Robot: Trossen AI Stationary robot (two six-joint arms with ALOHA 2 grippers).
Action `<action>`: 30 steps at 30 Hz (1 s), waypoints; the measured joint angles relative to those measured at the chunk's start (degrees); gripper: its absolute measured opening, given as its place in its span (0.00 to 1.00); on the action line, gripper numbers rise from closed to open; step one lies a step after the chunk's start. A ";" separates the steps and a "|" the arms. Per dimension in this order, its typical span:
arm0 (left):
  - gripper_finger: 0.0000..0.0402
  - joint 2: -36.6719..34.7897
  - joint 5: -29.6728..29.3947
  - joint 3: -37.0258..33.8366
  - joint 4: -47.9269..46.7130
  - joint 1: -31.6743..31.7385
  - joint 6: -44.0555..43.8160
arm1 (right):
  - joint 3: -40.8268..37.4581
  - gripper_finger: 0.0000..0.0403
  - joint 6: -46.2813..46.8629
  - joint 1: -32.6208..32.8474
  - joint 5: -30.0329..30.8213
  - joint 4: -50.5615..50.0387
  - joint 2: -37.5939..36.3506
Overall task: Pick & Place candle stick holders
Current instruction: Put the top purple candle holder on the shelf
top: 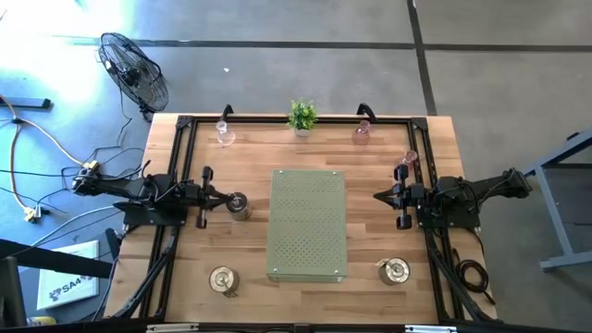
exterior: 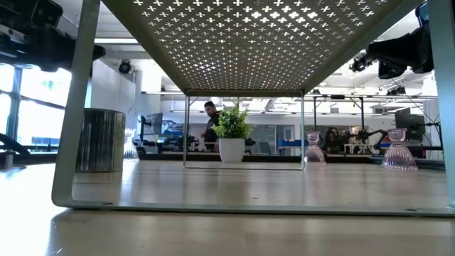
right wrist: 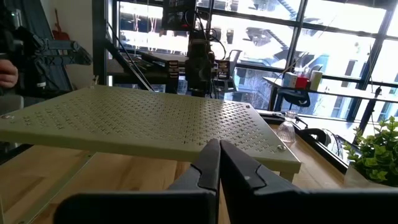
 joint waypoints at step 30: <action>0.10 0.02 1.93 1.23 -1.88 0.00 -13.11 | 0.00 0.00 0.00 0.00 0.00 -0.02 0.02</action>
